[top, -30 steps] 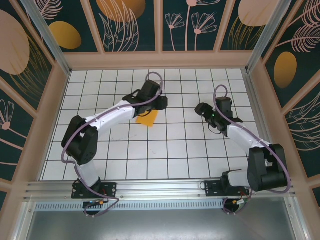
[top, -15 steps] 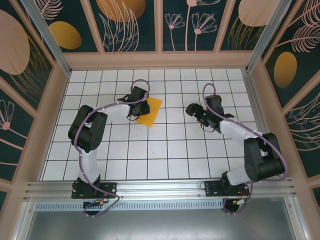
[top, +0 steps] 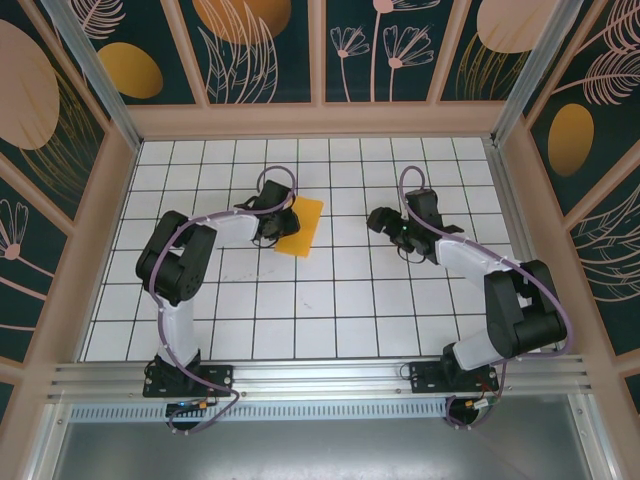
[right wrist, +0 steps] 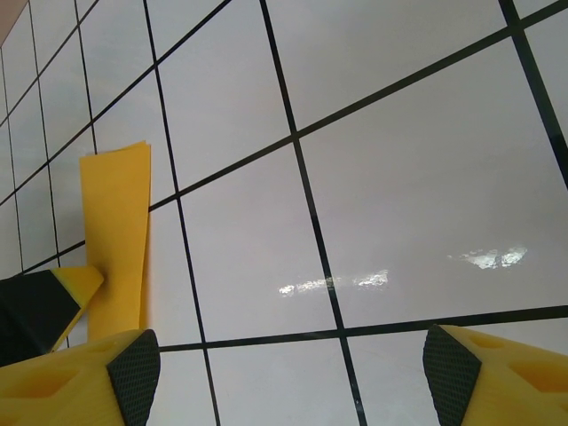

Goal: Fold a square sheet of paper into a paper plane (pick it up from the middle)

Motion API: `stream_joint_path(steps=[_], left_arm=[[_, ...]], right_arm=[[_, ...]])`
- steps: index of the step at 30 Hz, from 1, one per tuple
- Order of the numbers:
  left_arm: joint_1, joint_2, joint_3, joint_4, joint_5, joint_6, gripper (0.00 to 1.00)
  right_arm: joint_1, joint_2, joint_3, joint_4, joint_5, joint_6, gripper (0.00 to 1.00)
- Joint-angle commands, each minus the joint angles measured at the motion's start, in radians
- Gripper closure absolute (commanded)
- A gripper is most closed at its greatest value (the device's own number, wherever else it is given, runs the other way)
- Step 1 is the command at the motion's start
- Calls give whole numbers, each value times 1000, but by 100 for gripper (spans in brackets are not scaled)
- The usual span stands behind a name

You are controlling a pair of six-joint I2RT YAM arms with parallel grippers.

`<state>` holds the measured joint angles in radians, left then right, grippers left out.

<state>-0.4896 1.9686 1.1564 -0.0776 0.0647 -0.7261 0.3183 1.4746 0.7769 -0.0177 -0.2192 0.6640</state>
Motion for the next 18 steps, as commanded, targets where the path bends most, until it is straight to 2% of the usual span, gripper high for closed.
stream_joint_path(steps=[1,10,18], left_arm=[[-42,-8,-48,-71,89,-85,74],[-135,-47,-87,46,162,-272,72],[-135,-57,-104,41,115,-274,75]], right_arm=[[13,0,30,-3,-14,-10,20],[48,-22,20,-21,-32,-4,20],[151,0,15,-35,-153,85,28]])
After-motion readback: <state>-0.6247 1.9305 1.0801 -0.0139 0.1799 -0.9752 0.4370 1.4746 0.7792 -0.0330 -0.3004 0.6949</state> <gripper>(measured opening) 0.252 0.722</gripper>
